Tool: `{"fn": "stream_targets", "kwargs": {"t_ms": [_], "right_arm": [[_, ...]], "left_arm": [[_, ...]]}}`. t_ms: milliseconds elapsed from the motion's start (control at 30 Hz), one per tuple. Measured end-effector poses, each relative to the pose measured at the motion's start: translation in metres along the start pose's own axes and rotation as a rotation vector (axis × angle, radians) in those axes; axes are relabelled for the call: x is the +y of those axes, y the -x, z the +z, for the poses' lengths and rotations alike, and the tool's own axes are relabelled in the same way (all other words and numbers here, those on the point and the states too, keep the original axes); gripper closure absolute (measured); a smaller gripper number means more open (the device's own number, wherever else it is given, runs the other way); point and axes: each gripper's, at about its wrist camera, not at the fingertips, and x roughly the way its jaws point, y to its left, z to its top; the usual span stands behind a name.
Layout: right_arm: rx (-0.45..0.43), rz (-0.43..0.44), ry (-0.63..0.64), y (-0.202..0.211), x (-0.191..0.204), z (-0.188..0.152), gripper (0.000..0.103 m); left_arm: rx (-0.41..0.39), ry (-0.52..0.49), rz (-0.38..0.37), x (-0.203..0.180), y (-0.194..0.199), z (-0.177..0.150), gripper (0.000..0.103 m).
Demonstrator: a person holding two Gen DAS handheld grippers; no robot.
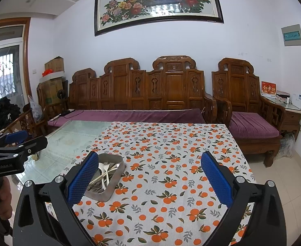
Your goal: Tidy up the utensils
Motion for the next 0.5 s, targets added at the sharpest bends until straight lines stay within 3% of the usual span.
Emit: {"fn": "stream_targets", "kwargs": {"t_ms": [500], "right_arm": [[-0.001,0.001,-0.001,0.0001,0.0008,0.0002,0.003]], "left_arm": [[-0.005,0.002,-0.001,0.0033,-0.0019,-0.0019,0.008]]}}
